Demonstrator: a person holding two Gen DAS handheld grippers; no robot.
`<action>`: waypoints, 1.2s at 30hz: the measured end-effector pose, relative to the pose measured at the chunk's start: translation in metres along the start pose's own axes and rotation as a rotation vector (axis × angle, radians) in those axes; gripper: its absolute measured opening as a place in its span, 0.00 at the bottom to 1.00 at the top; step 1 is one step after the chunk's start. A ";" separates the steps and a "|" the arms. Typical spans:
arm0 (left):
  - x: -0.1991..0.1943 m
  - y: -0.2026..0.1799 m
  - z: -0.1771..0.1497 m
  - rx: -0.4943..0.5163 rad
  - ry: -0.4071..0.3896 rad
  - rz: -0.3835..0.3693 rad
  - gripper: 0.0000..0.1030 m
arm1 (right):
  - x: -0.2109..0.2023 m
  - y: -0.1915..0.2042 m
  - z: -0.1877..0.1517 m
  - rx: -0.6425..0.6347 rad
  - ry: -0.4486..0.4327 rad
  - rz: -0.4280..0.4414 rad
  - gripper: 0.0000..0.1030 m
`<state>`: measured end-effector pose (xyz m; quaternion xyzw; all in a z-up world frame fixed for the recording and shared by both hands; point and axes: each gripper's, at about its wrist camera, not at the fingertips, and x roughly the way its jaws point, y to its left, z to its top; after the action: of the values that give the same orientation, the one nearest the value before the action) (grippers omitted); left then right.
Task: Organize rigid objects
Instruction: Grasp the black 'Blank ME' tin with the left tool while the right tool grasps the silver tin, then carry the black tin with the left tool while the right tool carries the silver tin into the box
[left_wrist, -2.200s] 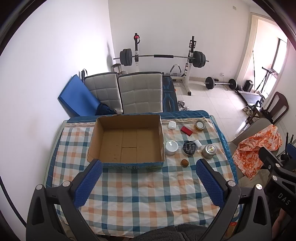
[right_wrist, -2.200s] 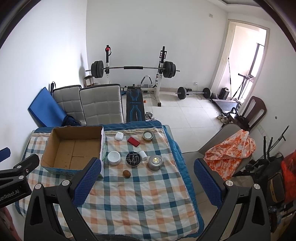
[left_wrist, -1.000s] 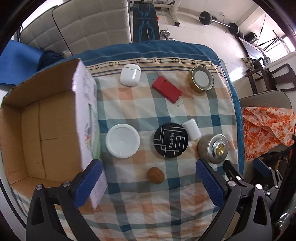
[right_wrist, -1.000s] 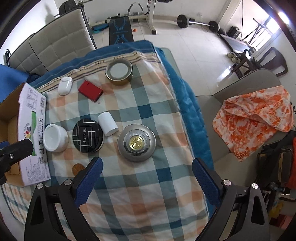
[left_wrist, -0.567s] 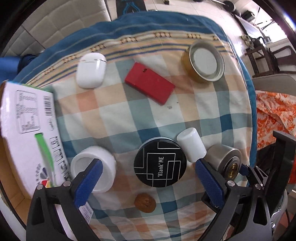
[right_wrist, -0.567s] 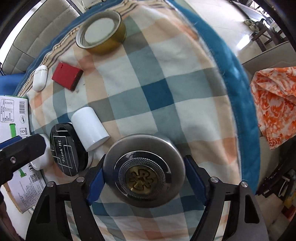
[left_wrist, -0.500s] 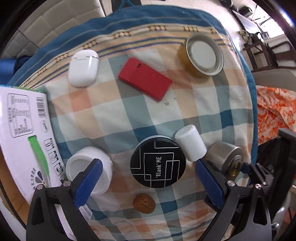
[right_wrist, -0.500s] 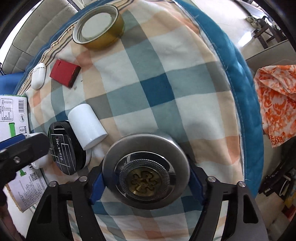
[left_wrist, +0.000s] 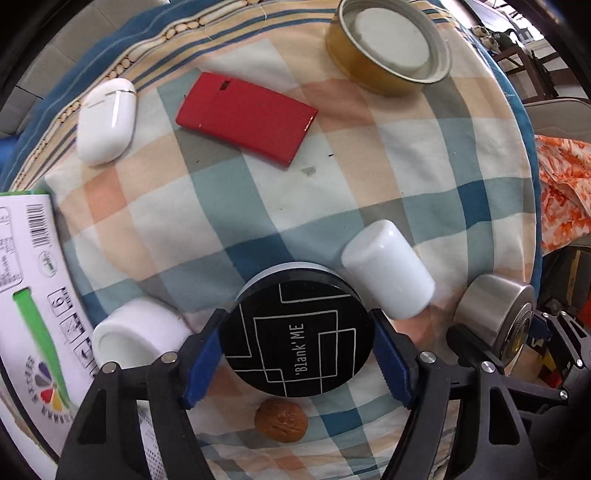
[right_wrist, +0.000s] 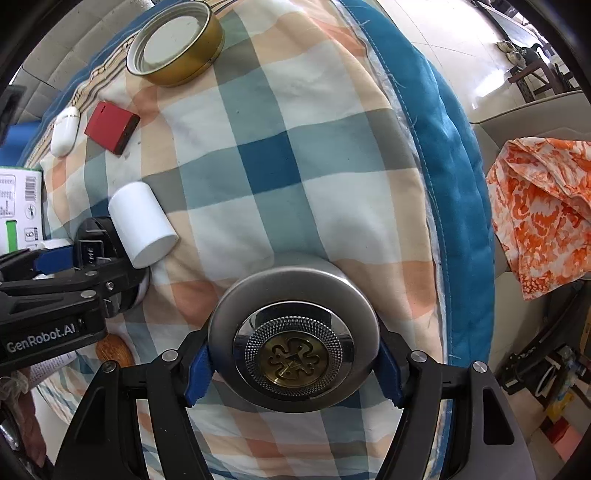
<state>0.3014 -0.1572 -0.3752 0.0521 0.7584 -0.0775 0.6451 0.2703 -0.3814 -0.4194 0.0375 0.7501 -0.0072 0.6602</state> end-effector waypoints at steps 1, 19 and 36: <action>-0.001 -0.002 -0.005 0.007 0.001 0.007 0.71 | 0.000 0.002 -0.006 -0.004 0.007 -0.016 0.71; 0.048 -0.001 -0.021 -0.037 0.051 0.048 0.73 | 0.024 -0.003 -0.012 0.042 0.019 0.009 0.72; -0.039 -0.022 -0.054 -0.076 -0.094 0.030 0.72 | -0.008 0.001 -0.032 0.037 -0.025 0.043 0.71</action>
<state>0.2511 -0.1682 -0.3274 0.0356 0.7287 -0.0413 0.6827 0.2394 -0.3791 -0.4073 0.0660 0.7406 -0.0074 0.6687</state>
